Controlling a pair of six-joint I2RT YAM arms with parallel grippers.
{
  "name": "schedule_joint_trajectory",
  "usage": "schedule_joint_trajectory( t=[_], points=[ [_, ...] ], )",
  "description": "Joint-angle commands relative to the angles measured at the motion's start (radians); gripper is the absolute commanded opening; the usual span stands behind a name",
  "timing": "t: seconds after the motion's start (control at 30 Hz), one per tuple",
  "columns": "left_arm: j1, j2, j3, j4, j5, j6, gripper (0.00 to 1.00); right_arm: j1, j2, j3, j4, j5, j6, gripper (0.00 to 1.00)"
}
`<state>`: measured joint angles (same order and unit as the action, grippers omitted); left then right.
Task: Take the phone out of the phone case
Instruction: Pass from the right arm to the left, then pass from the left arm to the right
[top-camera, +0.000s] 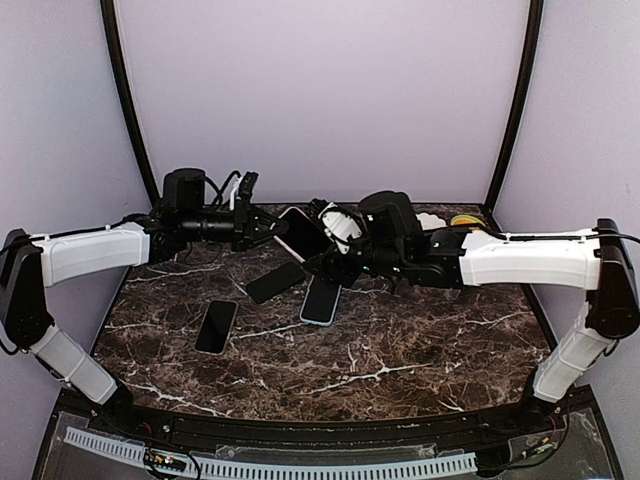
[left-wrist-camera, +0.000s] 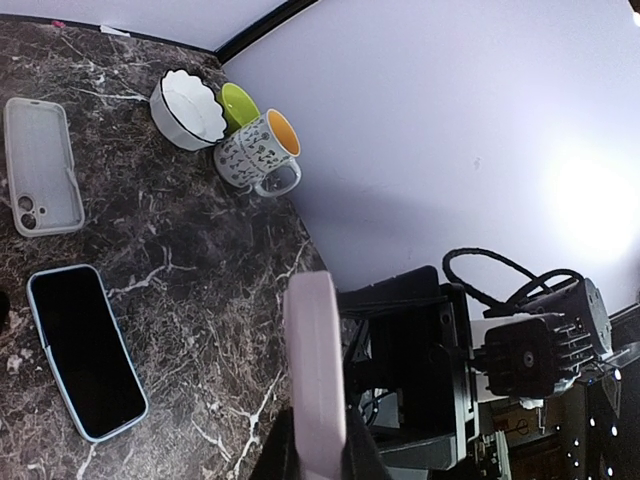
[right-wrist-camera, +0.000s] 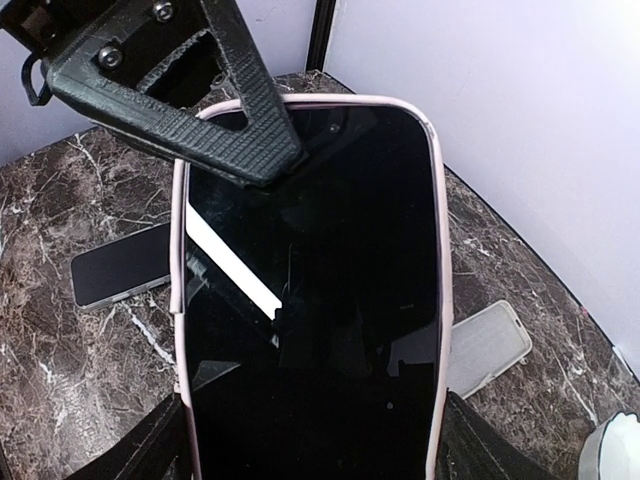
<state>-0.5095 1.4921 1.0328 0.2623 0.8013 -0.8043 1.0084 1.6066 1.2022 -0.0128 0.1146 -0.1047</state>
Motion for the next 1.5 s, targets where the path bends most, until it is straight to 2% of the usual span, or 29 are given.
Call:
schedule_joint_trajectory(
  t=[0.0,0.03,0.07,0.1,0.23,0.4,0.57,0.93,1.17,1.3,1.47],
  points=[
    [-0.007,-0.032,0.011,0.011,0.013,0.02,0.01,0.007,-0.015,0.062,0.09,0.042,0.037,0.77],
    [-0.007,-0.035,0.009,0.015,0.01,0.023,0.0,0.007,-0.02,0.062,0.088,0.062,0.056,0.89],
    [-0.007,-0.038,0.009,0.023,0.008,0.026,0.0,0.006,-0.028,0.059,0.085,0.086,0.07,0.97],
    [-0.007,-0.043,0.01,0.028,0.005,0.035,0.0,0.004,-0.041,0.053,0.083,0.093,0.078,0.98],
    [-0.007,-0.067,0.018,0.03,-0.017,0.101,0.0,-0.042,-0.09,0.026,0.052,-0.014,0.134,0.99],
    [-0.006,-0.1,0.033,0.046,-0.029,0.196,0.0,-0.148,-0.164,-0.035,0.044,-0.267,0.262,0.99],
    [-0.004,-0.135,0.045,0.111,-0.007,0.23,0.0,-0.226,-0.222,-0.099,0.08,-0.448,0.365,0.99],
    [-0.003,-0.202,0.052,0.241,0.031,0.214,0.0,-0.253,-0.236,-0.148,0.23,-0.737,0.487,0.98],
    [-0.003,-0.231,0.023,0.34,0.043,0.158,0.0,-0.254,-0.199,-0.154,0.418,-0.831,0.619,0.88],
    [-0.003,-0.232,-0.005,0.41,0.044,0.112,0.0,-0.252,-0.167,-0.166,0.561,-0.856,0.711,0.77],
    [-0.003,-0.224,-0.019,0.483,0.054,0.065,0.0,-0.25,-0.143,-0.153,0.654,-0.866,0.763,0.64]
  ],
)
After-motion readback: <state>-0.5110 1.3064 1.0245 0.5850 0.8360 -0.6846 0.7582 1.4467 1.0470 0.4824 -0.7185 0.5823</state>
